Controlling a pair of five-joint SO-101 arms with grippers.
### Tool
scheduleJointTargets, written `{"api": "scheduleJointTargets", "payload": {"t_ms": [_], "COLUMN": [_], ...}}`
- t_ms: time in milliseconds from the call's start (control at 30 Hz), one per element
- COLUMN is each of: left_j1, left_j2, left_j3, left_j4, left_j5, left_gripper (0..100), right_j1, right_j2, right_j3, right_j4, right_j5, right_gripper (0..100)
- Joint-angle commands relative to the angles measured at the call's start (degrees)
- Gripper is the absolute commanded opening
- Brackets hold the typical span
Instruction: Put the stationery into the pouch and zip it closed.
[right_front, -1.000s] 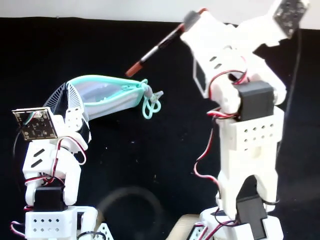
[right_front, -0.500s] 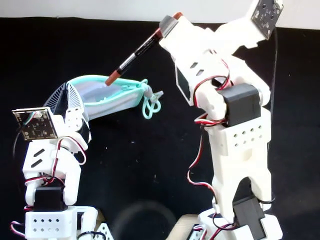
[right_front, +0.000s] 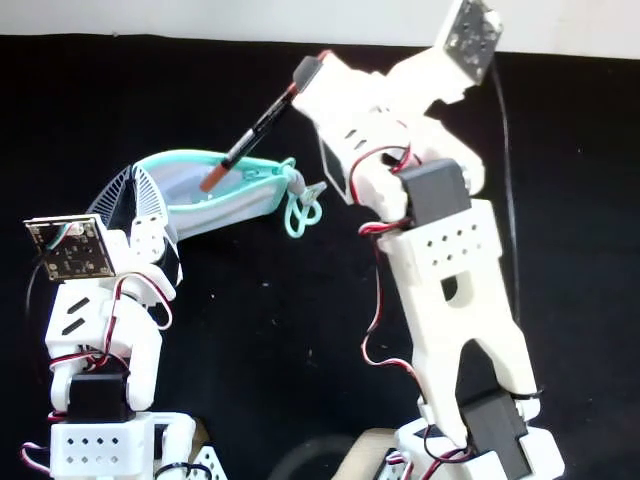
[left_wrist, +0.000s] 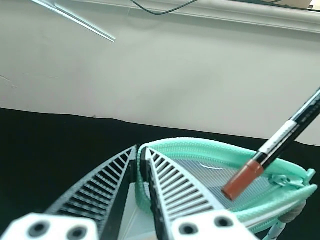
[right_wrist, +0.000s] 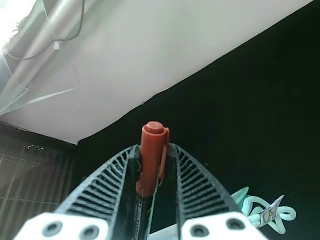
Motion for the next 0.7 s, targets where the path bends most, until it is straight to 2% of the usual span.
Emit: {"api": "scheduleJointTargets", "payload": {"t_ms": [0,367,667], "left_j1": [-0.8,-0.8,-0.8], "left_j2": [4.4,4.4,4.4], "left_j3": [5.1,5.1,5.3], "left_j4": [0.6,0.6,0.6], "left_j5": [0.6,0.6,0.6], "left_gripper": [1,1,1], "right_j1": [-1.6,-12.8,-10.4], "right_j2": [-0.3,-0.7,-0.8], "right_j3": [2.8,10.2,8.9], "right_j4": [-2.6,-2.5,-7.1], "right_j5": [-0.3,-0.2,4.6], "right_gripper": [0.5,0.5,0.5]}}
